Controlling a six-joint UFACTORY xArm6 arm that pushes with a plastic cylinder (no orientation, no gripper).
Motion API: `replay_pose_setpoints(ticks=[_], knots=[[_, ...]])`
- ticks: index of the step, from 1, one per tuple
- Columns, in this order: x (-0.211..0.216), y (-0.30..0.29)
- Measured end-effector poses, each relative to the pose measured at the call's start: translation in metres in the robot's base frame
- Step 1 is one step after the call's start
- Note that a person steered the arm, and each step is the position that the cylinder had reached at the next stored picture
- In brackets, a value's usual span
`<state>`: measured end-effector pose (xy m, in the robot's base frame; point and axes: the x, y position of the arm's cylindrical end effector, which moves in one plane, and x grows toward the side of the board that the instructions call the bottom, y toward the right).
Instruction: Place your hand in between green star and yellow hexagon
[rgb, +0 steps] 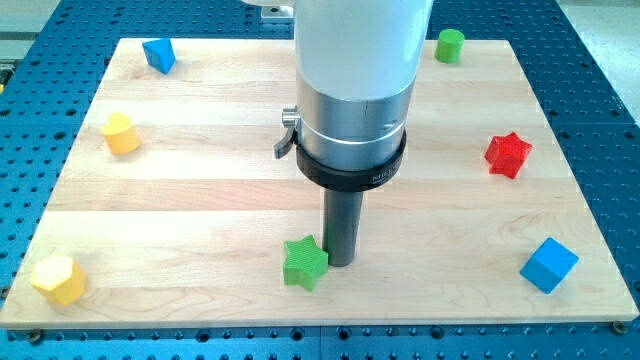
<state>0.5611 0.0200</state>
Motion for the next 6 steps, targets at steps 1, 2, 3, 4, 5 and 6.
replay_pose_setpoints(ticks=[1, 2, 3, 4, 5, 6], knots=[[0.000, 0.000], [0.000, 0.019], [0.006, 0.027], [0.043, 0.037], [0.055, -0.044], [0.018, -0.117]])
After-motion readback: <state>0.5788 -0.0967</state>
